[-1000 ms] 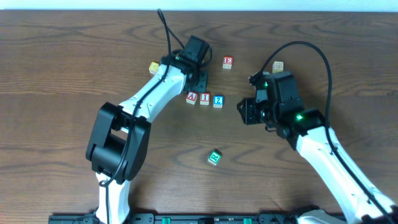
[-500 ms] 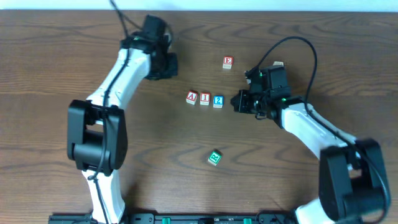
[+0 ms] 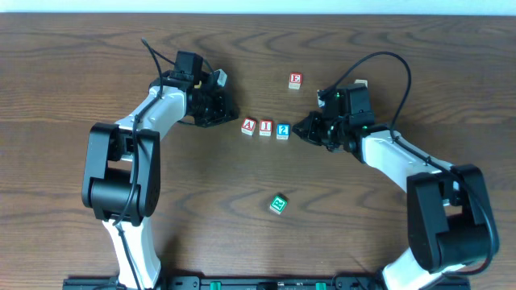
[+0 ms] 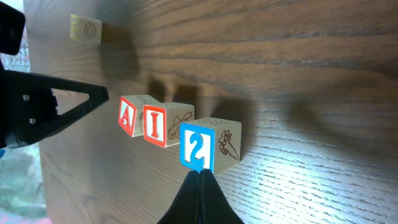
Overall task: Spell out Ai2
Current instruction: 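Push the A, I, 2 blocks together from both sides with both grippers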
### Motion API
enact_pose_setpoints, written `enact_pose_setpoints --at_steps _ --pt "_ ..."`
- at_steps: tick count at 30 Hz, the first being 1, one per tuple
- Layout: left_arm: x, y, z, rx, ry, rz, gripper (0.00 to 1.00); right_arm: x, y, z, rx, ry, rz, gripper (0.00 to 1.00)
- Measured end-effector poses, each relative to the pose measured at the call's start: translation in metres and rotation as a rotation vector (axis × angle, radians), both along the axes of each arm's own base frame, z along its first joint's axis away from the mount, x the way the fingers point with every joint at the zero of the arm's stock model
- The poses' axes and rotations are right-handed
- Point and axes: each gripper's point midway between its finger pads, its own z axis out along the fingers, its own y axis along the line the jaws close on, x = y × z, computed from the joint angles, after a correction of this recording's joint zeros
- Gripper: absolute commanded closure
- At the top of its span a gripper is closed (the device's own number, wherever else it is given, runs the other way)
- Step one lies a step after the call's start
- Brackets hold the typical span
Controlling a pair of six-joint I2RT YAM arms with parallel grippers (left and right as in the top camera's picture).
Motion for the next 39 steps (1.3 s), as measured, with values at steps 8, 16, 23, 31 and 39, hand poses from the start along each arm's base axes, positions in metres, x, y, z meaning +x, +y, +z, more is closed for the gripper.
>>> enact_pose_setpoints --at_steps 8,16,23,31,39 --pt "0.001 -0.002 -0.003 -0.027 0.046 0.051 0.94 0.001 -0.008 -0.019 0.031 0.054 -0.012 0.99" --pt "-0.003 -0.002 -0.008 -0.03 0.099 0.098 0.95 0.001 -0.005 -0.025 0.049 0.064 0.001 0.99" --pt "-0.004 -0.003 -0.012 -0.022 0.125 0.12 0.94 0.001 -0.002 -0.034 0.067 0.074 0.014 0.99" --pt "-0.006 -0.002 -0.022 -0.017 0.156 0.136 0.94 0.004 0.0 -0.031 0.078 0.053 0.02 0.99" --pt "-0.007 -0.004 -0.025 -0.026 0.177 0.147 0.95 0.005 0.003 -0.027 0.102 0.045 0.026 0.99"
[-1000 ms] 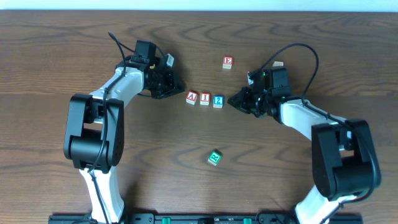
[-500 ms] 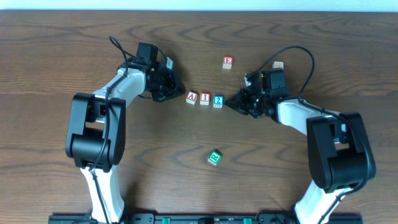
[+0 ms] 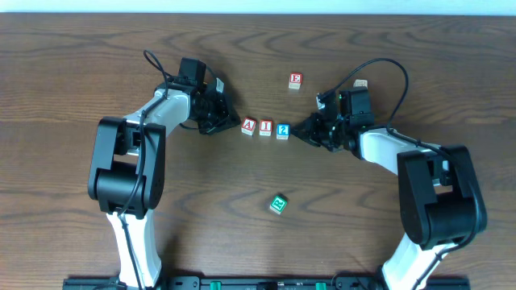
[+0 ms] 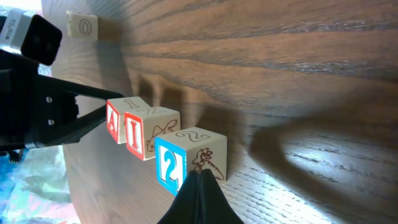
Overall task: Spell out Ai2
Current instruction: 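Push the A, I, 2 blocks together from both sides with both grippers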
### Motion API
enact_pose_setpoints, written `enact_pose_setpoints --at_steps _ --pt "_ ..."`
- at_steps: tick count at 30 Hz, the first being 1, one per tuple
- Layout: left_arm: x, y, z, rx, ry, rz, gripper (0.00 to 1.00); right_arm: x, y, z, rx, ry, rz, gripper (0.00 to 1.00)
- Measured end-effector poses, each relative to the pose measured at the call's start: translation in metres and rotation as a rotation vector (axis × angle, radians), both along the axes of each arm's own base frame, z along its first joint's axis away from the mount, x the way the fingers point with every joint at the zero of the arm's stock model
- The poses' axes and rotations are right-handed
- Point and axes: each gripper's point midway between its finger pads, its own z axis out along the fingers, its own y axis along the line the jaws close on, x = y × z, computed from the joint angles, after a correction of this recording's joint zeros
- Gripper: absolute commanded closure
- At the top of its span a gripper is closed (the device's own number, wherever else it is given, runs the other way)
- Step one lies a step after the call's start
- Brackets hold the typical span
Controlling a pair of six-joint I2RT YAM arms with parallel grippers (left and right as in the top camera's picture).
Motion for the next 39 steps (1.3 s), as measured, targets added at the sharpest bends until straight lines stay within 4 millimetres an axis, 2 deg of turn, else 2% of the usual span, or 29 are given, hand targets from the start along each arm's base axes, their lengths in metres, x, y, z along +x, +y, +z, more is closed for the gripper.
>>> enact_pose_setpoints --at_steps 9,16,30,39 --pt "-0.005 -0.014 0.001 -0.002 -0.007 -0.032 0.94 0.002 0.002 0.002 0.021 0.005 -0.01 0.99" --pt "-0.005 -0.015 0.001 -0.002 -0.006 -0.033 0.94 0.002 0.003 -0.009 0.03 0.038 -0.022 0.99" --pt "-0.006 -0.018 0.002 -0.013 -0.003 -0.039 0.94 0.003 0.007 -0.006 0.045 0.025 -0.012 0.99" --pt "-0.012 -0.029 0.002 -0.016 0.008 -0.05 0.94 0.003 0.009 -0.004 0.051 0.018 -0.008 0.99"
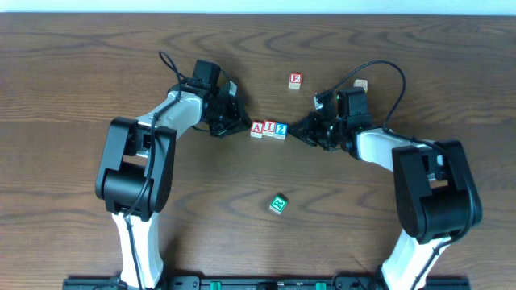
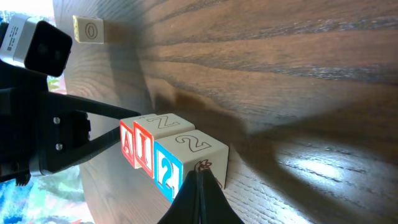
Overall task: Spell out Ai2
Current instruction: 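Push the A, I, 2 blocks together from both sides with both grippers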
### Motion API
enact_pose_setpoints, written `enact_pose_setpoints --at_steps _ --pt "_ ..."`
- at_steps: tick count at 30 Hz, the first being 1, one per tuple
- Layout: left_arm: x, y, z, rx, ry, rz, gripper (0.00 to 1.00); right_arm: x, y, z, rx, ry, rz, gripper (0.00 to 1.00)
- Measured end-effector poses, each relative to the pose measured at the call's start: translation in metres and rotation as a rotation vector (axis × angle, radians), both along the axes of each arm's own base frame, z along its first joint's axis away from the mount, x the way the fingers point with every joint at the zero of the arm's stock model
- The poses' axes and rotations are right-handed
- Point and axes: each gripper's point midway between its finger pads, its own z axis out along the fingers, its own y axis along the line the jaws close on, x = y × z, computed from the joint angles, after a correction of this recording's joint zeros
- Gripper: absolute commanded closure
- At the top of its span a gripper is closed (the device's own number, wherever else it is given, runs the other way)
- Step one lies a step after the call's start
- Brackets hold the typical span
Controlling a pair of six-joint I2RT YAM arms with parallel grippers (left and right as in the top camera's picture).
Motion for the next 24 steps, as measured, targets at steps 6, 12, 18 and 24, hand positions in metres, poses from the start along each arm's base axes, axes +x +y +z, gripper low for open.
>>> enact_pose_setpoints --at_steps 6,12,18,24 --pt "0.0 0.0 0.0 0.0 0.0 0.0 0.94 0.0025 0.0004 0.0018 0.003 -0.015 0.0 0.99" --pt "-0.0005 -0.0009 -0.0001 0.001 0.0 -0.002 0.94 0.0032 0.0 0.0018 0.001 -0.018 -0.003 0.99" --pt "-0.0029 -0.0018 -0.0009 0.006 0.008 -0.005 0.94 0.0046 -0.0018 0.0008 -0.008 -0.019 -0.012 0.99" --pt "-0.0055 -0.0035 -0.0013 0.007 0.015 -0.011 0.94 0.0072 -0.0047 0.0013 -0.009 -0.025 -0.021 0.99"
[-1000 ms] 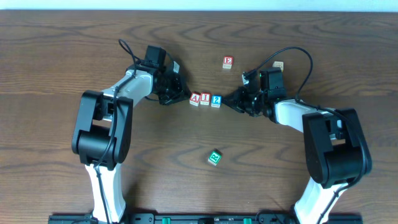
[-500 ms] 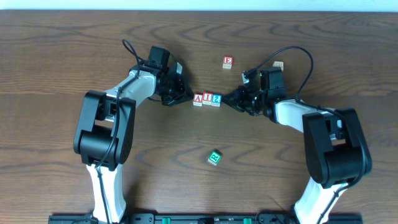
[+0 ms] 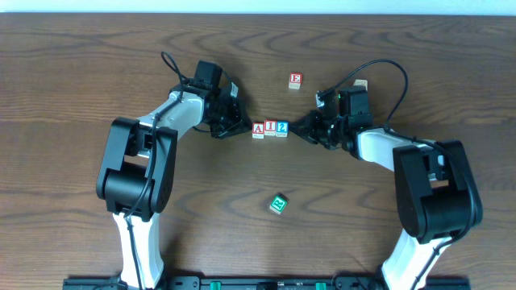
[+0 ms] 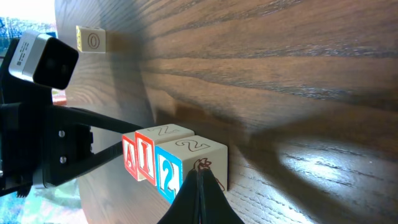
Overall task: Spell out Ai2
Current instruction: 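Push the A, I, 2 blocks together from both sides with both grippers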
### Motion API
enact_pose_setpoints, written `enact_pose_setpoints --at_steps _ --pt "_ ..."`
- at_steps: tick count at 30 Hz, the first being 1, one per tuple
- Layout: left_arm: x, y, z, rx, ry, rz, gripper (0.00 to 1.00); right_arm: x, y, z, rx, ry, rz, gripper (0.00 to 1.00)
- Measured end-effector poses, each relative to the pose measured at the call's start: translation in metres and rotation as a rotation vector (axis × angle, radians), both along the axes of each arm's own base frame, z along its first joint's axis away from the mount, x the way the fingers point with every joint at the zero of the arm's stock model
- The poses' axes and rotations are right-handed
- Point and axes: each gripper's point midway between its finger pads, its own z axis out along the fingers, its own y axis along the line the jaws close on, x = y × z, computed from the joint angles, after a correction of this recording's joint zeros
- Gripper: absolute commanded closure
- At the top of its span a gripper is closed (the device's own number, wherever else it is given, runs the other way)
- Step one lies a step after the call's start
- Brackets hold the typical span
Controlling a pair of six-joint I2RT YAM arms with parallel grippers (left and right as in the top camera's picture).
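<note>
Three letter blocks stand in a tight row on the wooden table: a red A (image 3: 258, 129), a red I (image 3: 270, 127) and a blue 2 (image 3: 282, 127). They read A (image 4: 129, 158), I (image 4: 145, 163), 2 (image 4: 168, 176) in the right wrist view. My left gripper (image 3: 247, 127) is shut, its tip against the A's outer side. My right gripper (image 4: 199, 174) is shut and empty, its tip touching the outer face of the 2. The left gripper's dark fingers (image 4: 93, 155) show behind the A.
A red E block (image 3: 296, 80) lies behind the row. A green block (image 3: 278, 204) lies tilted nearer the front. A pale block marked O (image 4: 91, 38) sits beside my right arm (image 3: 379, 145). Both arms reach in from the sides.
The row sits a touch further right and looks pressed closer together. Both shut grippers still stand at its two ends.
At first the three blocks stood in a row with gaps, my right tip at the 2 and my left gripper apart from the A. Then the left tip was at the A. Then A and I stood against the 2, and now the row is tight.
</note>
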Motion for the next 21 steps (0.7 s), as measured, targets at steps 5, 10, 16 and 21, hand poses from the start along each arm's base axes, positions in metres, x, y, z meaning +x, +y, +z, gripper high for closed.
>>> enact_pose_setpoints --at_steps 5,10,16,21 --pt "-0.001 0.0 0.0 0.001 0.001 -0.001 0.94 0.0 0.0 0.0 0.0 -0.001 0.0 0.99" --pt "-0.003 0.001 -0.002 0.015 0.015 0.0 0.94 0.0 0.0 0.0 0.0 -0.001 0.0 0.99" --pt "-0.002 0.005 -0.005 0.04 0.007 0.008 0.94 0.0 0.0 0.0 0.0 -0.001 -0.001 0.98" --pt "0.001 0.009 -0.006 0.054 0.001 0.016 0.94 0.005 -0.011 0.0 0.002 0.0 -0.026 0.99"
